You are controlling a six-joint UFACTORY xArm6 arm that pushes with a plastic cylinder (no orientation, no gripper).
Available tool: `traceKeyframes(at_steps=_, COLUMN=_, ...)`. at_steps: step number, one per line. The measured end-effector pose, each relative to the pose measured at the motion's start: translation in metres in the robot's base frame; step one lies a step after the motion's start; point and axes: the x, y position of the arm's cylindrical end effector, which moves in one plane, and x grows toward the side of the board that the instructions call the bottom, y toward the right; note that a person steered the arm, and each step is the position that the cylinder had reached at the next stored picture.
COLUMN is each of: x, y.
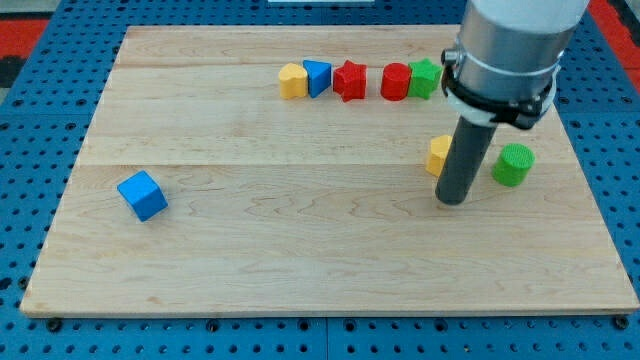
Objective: Place the green circle below the red circle
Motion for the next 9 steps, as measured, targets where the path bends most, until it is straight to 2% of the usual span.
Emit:
traceKeyframes(at_steps=1, x=-0.041, y=-0.048)
traceKeyframes(at_steps=2, x=-0.061, y=-0.107)
traceKeyframes(at_steps=3, x=-0.012, y=-0.109)
traceKeyframes(at_steps=4, x=0.029, y=-0.073)
traceKeyframes(at_steps=5, x=0.047, y=-0.005)
traceKeyframes(at_steps=6, x=0.023, y=0.084)
traceKeyframes(at_steps=7, x=-0.025, y=0.108)
traceKeyframes(at_steps=8, x=-0.042, y=0.063)
traceKeyframes(at_steps=9, x=-0.042, y=-0.008)
